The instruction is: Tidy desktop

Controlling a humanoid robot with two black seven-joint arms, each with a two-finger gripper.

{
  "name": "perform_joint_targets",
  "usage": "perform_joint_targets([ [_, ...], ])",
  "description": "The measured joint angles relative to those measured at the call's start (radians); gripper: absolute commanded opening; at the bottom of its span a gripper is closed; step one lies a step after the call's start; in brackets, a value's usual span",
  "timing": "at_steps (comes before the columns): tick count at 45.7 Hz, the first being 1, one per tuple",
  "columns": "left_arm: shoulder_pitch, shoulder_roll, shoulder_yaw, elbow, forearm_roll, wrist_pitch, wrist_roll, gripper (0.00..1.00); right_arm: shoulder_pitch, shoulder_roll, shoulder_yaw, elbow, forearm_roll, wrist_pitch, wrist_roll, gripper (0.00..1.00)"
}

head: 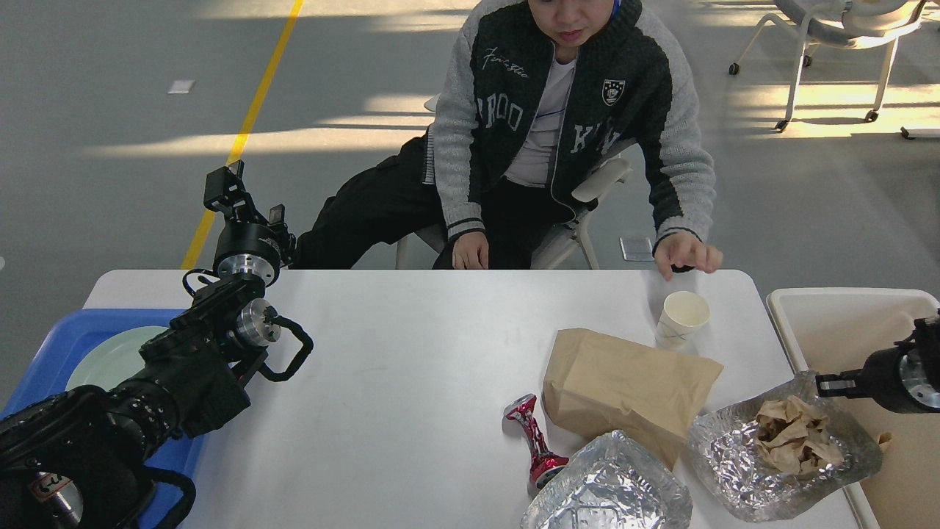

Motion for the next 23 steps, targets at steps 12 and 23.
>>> perform_joint_targets([
  [12,0.000,0.000,0.000,0.000,0.000,0.000,0.000,0.96,0.103,-0.082,-0.104,0.074,-0.001,0.001,0.105,0.03],
  [23,0.000,0.000,0.000,0.000,0.000,0.000,0.000,0.96,0.198,-0.122,-0.215,0.102,-0.002,0.002,0.212,0.03],
])
